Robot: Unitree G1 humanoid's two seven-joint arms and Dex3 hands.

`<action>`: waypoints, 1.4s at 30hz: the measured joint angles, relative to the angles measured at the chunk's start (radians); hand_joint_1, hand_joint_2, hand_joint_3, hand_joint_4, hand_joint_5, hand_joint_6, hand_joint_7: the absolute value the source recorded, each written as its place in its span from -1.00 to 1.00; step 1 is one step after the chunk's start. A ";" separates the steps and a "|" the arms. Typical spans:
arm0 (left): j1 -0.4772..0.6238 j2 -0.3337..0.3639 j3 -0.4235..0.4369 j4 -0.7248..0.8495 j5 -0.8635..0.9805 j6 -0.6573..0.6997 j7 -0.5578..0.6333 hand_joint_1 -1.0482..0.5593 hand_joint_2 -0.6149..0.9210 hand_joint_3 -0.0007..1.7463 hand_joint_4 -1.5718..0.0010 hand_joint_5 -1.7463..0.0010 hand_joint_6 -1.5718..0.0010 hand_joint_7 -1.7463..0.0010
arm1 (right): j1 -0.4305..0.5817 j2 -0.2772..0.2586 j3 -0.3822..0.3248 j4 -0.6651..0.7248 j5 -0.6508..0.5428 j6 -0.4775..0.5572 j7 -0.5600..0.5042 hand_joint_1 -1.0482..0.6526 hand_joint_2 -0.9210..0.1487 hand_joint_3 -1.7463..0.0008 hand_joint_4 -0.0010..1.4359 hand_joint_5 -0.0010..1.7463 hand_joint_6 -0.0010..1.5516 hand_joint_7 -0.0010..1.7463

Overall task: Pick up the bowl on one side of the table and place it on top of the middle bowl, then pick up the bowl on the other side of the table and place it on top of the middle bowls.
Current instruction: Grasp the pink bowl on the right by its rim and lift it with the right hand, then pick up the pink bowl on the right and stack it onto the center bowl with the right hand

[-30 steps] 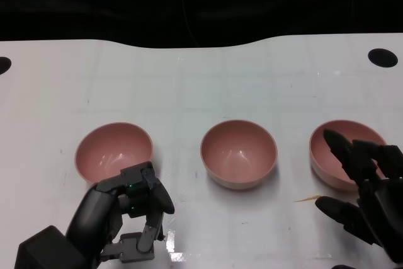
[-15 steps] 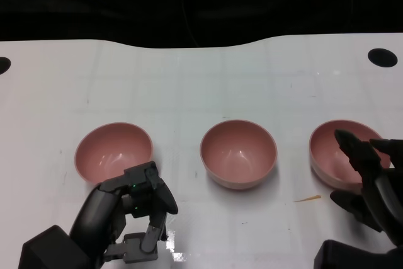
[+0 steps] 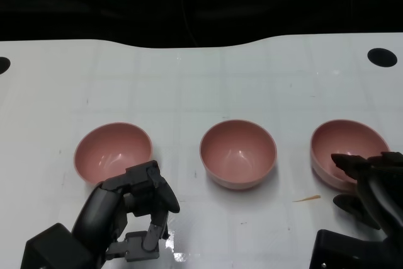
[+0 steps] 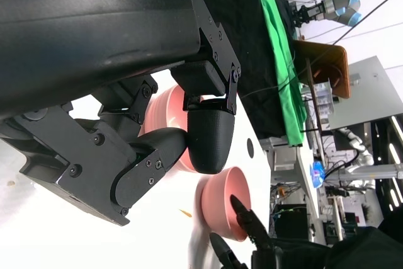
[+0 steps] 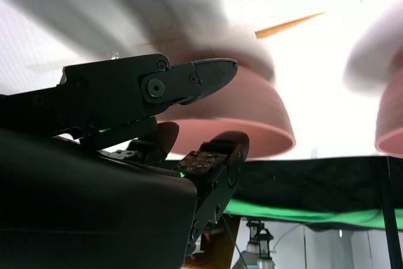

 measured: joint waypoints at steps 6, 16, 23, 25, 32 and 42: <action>-0.001 0.000 0.001 0.001 0.000 0.000 0.000 0.06 0.37 0.46 -0.03 -1.00 0.04 -0.64 | -0.041 -0.006 0.027 0.054 0.012 -0.010 0.014 -0.12 -0.93 0.99 0.12 0.07 0.20 -0.97; -0.001 0.000 0.003 0.004 -0.003 0.002 0.000 0.06 0.38 0.45 -0.04 -1.00 0.03 -0.63 | -0.122 -0.010 0.037 0.229 0.083 -0.173 -0.191 0.11 -0.30 -0.07 0.29 0.98 0.19 0.52; 0.000 0.000 0.003 0.002 -0.009 0.009 0.000 0.06 0.38 0.44 -0.04 -1.00 0.03 -0.62 | -0.158 -0.021 0.037 0.271 0.082 -0.221 -0.314 0.05 -0.11 -0.25 0.32 1.00 0.00 0.80; 0.000 0.001 0.003 0.002 -0.009 0.010 0.000 0.05 0.38 0.44 -0.05 -1.00 0.03 -0.62 | -0.158 -0.023 0.037 0.258 0.081 -0.222 -0.326 0.04 -0.14 -0.23 0.32 1.00 -0.06 0.94; 0.000 0.001 0.002 0.001 -0.008 0.008 0.000 0.05 0.38 0.45 -0.04 -1.00 0.03 -0.62 | -0.155 -0.026 0.037 0.136 0.085 -0.240 -0.332 0.03 0.10 -0.44 0.31 1.00 -0.03 0.92; 0.002 0.001 -0.001 -0.004 -0.006 0.012 0.000 0.07 0.38 0.46 -0.04 -1.00 0.02 -0.61 | -0.146 -0.019 0.040 -0.009 0.120 -0.285 -0.271 0.07 0.23 -0.59 0.31 1.00 0.07 0.75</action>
